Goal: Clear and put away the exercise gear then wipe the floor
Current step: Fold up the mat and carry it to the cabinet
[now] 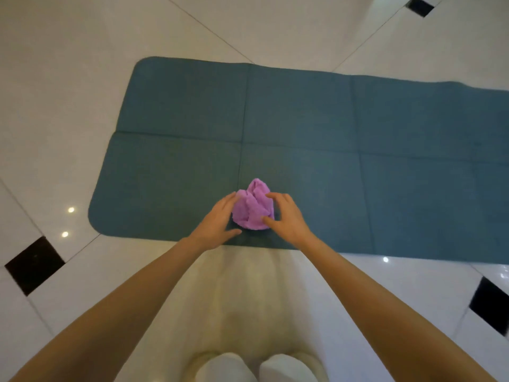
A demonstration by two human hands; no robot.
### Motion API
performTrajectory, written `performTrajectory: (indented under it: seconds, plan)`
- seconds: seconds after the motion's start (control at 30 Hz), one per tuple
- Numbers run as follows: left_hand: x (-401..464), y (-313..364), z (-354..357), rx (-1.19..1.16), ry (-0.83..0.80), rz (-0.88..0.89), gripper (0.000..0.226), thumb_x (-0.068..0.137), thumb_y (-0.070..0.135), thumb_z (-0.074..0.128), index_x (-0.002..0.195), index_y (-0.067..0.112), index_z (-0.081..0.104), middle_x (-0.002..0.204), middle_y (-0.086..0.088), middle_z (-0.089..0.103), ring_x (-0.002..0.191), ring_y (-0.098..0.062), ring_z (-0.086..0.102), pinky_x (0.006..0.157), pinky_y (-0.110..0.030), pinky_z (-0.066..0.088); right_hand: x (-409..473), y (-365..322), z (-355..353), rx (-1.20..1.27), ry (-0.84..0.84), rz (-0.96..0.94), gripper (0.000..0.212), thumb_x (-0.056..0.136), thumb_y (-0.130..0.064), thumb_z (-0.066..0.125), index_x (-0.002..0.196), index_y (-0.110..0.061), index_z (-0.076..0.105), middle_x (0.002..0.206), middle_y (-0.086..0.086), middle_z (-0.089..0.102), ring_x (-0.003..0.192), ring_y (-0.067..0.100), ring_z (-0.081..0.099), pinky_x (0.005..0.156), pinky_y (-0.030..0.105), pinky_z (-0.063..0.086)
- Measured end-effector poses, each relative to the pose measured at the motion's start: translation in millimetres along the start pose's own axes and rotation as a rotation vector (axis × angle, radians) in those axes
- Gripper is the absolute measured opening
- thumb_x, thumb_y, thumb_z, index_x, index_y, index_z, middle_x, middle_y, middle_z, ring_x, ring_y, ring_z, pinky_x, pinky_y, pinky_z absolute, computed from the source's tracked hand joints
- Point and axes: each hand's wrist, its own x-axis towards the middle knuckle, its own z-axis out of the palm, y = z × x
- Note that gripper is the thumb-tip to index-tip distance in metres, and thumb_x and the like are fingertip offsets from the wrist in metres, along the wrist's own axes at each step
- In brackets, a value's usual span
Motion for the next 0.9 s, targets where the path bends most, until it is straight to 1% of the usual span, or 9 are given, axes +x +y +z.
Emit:
performTrajectory:
  seconds: [0.07, 0.2, 0.3, 0.37, 0.47, 0.57, 0.67, 0.8, 0.9]
  plan:
    - [16, -13, 16, 0.071, 0.043, 0.042, 0.096, 0.072, 0.022, 0.079, 0.146, 0.002, 0.020, 0.154, -0.017, 0.017, 0.143, -0.029, 0.015, 0.117, -0.035, 0.016, 12, 14, 12, -0.076, 0.019, -0.071, 0.067, 0.079, -0.025, 0.072, 0.137, -0.015, 0.040, 0.136, 0.009, 0.039, 0.123, 0.024, 0.040, 0.097, 0.026, 0.035]
    - [37, -29, 37, 0.118, 0.071, 0.092, 0.107, 0.067, 0.031, 0.082, 0.147, 0.006, 0.017, 0.154, -0.018, 0.016, 0.142, -0.031, 0.016, 0.115, -0.043, 0.022, 30, 37, 32, -0.218, -0.027, -0.170, 0.097, 0.072, -0.039, 0.077, 0.148, -0.018, 0.021, 0.151, 0.012, 0.019, 0.135, 0.029, 0.025, 0.107, 0.042, 0.035]
    - [44, -36, 51, 0.066, 0.112, 0.140, 0.098, 0.069, 0.032, 0.075, 0.147, 0.006, 0.022, 0.149, -0.016, 0.030, 0.135, -0.032, 0.033, 0.109, -0.046, 0.032, 40, 47, 44, -0.208, -0.053, -0.240, 0.109, 0.071, -0.040, 0.078, 0.151, -0.019, 0.007, 0.153, 0.012, 0.014, 0.135, 0.029, 0.027, 0.107, 0.040, 0.036]
    - [46, -34, 58, 0.024, 0.190, 0.136, 0.084, 0.070, 0.024, 0.069, 0.143, 0.005, 0.031, 0.139, -0.015, 0.043, 0.122, -0.031, 0.047, 0.100, -0.044, 0.040, 43, 48, 50, -0.152, -0.018, -0.231, 0.102, 0.073, -0.030, 0.078, 0.150, -0.018, 0.011, 0.148, 0.012, 0.025, 0.128, 0.027, 0.035, 0.103, 0.037, 0.039]
    - [43, -30, 68, -0.011, 0.324, 0.058, 0.067, 0.072, 0.003, 0.067, 0.135, 0.005, 0.044, 0.127, -0.015, 0.053, 0.111, -0.031, 0.054, 0.091, -0.037, 0.043, 40, 50, 58, -0.072, 0.108, -0.192, 0.082, 0.077, -0.012, 0.072, 0.145, -0.018, 0.028, 0.133, 0.011, 0.041, 0.115, 0.027, 0.048, 0.094, 0.038, 0.045]
    - [33, -27, 70, -0.080, 0.353, -0.013, 0.056, 0.074, 0.003, 0.068, 0.126, 0.009, 0.050, 0.119, -0.011, 0.055, 0.107, -0.026, 0.056, 0.082, -0.025, 0.040, 33, 49, 60, 0.004, 0.159, -0.194, 0.065, 0.077, 0.001, 0.063, 0.136, -0.018, 0.043, 0.123, 0.010, 0.047, 0.108, 0.026, 0.052, 0.088, 0.031, 0.047]
    - [14, -28, 56, -0.081, 0.291, -0.014, 0.053, 0.072, 0.009, 0.070, 0.122, 0.012, 0.051, 0.114, -0.008, 0.057, 0.103, -0.023, 0.057, 0.077, -0.023, 0.037, 23, 41, 58, 0.037, 0.112, -0.251, 0.062, 0.072, 0.001, 0.065, 0.129, -0.017, 0.050, 0.118, 0.010, 0.053, 0.105, 0.026, 0.054, 0.082, 0.024, 0.043]
    - [-39, -25, 37, -0.031, 0.246, -0.008, 0.059, 0.069, 0.025, 0.073, 0.122, 0.018, 0.049, 0.113, 0.004, 0.056, 0.100, -0.013, 0.056, 0.078, -0.021, 0.039, 0, 26, 66, 0.098, -0.011, -0.356, 0.063, 0.066, -0.006, 0.069, 0.125, -0.018, 0.054, 0.117, 0.010, 0.058, 0.104, 0.024, 0.057, 0.088, 0.038, 0.048]
    - [-89, -25, 40, 0.021, 0.295, -0.036, 0.058, 0.071, 0.023, 0.078, 0.122, 0.018, 0.050, 0.110, 0.013, 0.051, 0.094, -0.001, 0.051, 0.074, -0.008, 0.036, -23, 16, 83, 0.092, -0.153, -0.435, 0.062, 0.068, -0.007, 0.071, 0.126, -0.018, 0.052, 0.121, 0.010, 0.056, 0.107, 0.023, 0.055, 0.091, 0.035, 0.045]
